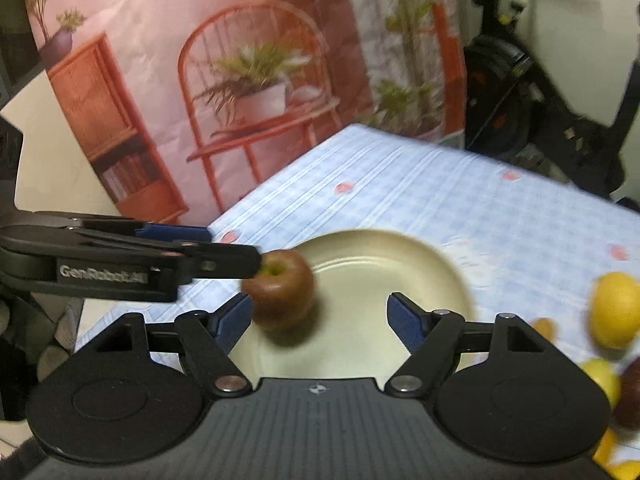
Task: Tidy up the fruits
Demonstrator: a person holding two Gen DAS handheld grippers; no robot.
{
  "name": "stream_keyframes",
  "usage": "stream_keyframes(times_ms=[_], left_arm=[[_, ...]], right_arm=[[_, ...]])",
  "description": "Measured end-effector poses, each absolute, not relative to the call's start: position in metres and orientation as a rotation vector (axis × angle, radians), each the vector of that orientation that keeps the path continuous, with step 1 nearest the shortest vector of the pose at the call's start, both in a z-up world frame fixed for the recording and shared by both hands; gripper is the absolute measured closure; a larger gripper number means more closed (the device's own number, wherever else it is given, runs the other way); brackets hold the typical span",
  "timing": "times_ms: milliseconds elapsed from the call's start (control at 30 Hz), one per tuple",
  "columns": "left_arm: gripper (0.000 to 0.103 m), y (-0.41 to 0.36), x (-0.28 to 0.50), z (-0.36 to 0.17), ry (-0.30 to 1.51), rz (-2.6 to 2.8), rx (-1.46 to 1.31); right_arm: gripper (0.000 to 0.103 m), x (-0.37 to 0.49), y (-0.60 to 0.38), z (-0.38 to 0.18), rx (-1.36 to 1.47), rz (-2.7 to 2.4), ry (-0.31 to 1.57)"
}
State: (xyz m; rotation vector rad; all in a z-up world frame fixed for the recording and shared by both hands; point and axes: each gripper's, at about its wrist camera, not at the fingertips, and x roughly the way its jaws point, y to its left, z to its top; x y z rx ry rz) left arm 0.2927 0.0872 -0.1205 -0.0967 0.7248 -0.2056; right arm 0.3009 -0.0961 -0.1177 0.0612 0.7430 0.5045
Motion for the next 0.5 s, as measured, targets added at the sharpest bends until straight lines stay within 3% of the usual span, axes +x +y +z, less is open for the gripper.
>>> stream_keyframes(times_ms=[500], left_arm=[[0.036,0.030,0.232,-0.105,0.642,-0.242,-0.037]], right_arm=[[0.026,0.202,-0.199,-0.096,0.120,0.278,0.631]])
